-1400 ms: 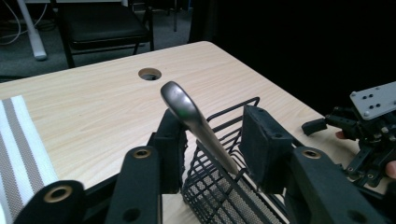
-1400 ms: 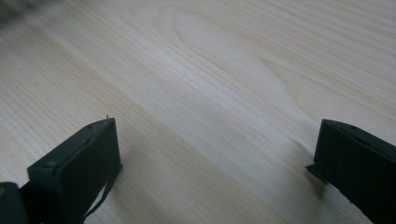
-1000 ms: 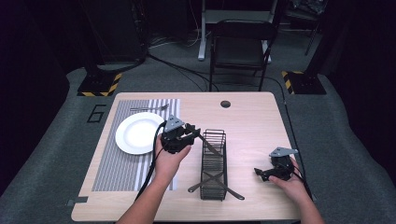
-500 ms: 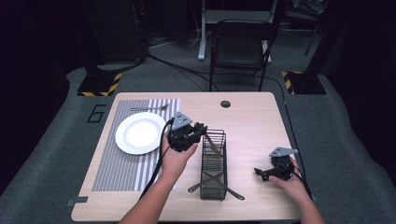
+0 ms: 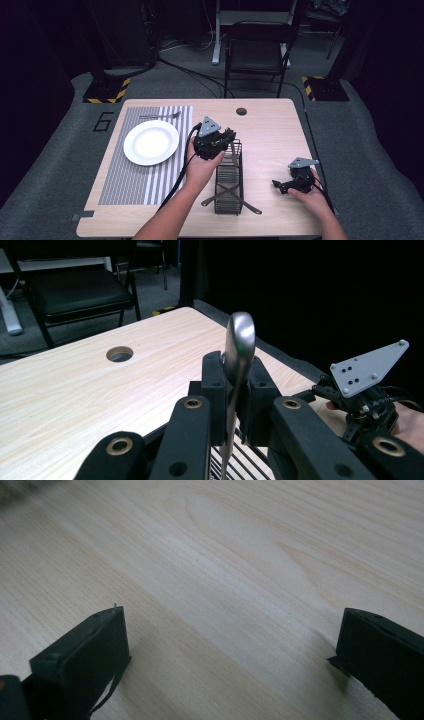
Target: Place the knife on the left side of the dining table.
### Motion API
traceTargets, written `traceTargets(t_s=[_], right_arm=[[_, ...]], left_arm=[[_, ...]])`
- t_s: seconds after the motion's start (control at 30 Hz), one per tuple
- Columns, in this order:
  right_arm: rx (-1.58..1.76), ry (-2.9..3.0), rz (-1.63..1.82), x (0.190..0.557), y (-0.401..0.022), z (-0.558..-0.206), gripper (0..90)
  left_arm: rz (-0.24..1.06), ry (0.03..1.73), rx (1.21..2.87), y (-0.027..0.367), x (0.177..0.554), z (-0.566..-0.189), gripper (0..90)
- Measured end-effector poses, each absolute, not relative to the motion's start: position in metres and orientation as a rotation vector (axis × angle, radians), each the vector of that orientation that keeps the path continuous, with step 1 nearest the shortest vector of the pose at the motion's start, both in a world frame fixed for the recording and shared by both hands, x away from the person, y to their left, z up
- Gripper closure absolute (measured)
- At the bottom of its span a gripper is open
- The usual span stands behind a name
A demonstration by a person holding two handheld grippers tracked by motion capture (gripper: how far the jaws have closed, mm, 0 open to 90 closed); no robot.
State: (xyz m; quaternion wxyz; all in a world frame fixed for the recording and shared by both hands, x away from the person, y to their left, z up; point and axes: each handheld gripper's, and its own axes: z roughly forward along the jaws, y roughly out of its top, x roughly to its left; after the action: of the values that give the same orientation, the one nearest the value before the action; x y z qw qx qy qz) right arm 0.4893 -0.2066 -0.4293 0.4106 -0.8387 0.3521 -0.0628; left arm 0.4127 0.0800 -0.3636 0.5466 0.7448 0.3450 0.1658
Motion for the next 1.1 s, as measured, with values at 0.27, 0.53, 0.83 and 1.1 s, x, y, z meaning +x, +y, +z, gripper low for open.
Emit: traceTargets(t_s=[0.27,0.53,0.83,1.1], right_arm=[[-2.106,0.89,-0.157,0.489,-0.207,-0.429,0.0],[-2.106,0.89,-0.158,0.489,-0.207,-0.429,0.0],[-2.106,0.89,-0.157,0.489,-0.207,-0.429,0.0],[-2.106,0.889,-0.158,0.489,-0.207,-0.429,0.0]], left_arm=[[0.4,0.814,1.752,0.083,0.412,-0.354,83.2],[0.412,0.808,1.74,0.095,0.409,-0.343,83.2],[0.425,0.809,1.7,0.111,0.405,-0.326,83.3],[0.441,0.82,1.665,0.126,0.399,-0.312,83.3]])
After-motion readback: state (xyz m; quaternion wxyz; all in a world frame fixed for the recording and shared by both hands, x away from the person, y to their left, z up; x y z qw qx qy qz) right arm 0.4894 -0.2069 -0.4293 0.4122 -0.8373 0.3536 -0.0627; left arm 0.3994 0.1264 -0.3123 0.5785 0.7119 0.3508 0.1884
